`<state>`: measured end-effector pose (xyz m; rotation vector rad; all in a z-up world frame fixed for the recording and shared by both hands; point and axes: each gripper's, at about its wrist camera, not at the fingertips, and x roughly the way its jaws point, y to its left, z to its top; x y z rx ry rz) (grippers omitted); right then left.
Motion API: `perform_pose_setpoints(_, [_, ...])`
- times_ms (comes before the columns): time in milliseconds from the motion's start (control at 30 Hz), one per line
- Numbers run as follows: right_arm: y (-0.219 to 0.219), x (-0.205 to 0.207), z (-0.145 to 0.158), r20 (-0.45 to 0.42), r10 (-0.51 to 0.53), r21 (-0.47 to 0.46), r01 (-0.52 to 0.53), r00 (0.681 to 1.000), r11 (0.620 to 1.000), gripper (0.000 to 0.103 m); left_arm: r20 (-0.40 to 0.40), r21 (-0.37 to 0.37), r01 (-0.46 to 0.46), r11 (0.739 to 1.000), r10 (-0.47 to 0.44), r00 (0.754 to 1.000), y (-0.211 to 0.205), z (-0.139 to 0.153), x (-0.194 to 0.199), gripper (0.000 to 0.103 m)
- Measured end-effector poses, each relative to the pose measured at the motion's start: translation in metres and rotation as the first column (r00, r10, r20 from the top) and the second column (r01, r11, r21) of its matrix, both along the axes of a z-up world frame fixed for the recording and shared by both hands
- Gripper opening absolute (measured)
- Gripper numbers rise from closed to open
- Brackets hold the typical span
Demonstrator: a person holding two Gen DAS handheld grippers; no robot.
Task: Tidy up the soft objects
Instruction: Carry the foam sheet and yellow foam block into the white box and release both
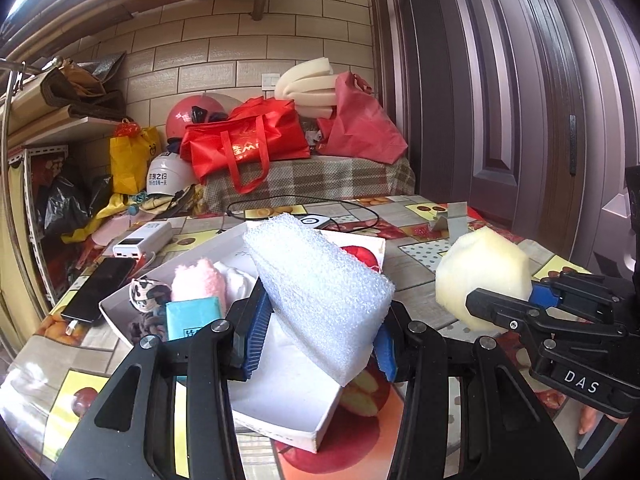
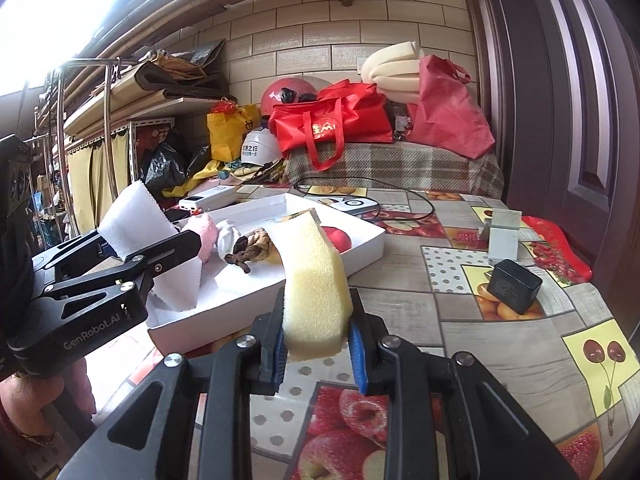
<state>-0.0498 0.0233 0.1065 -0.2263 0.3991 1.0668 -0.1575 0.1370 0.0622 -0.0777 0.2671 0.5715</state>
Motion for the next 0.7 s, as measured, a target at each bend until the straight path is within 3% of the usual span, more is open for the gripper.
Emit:
perform_pose_setpoints(367, [0.039, -0.022, -0.002, -0.005, 0.084, 0.01, -0.084, 0.996, 0.996, 0.026, 0.018, -0.035, -0.099, 0.994, 0.1, 0.995, 0.055, -0.003, -0.024, 0.045])
perform_pose_setpoints(533, [0.06, -0.026, -0.004, -0.033, 0.122, 0.018, -0.122, 0.992, 0.992, 0.026, 0.016, -0.048, -0.055, 0.997, 0.056, 0.998, 0.074, -0.004, -0.019, 0.045])
perform_pose_setpoints(700, [0.094, -0.03, -0.011, -0.076, 0.182, -0.041, -0.186, 0.98, 0.982, 0.026, -0.045, -0.025, -0.005, 1.0, 0.003, 0.999, 0.077, -0.005, -0.002, 0.045])
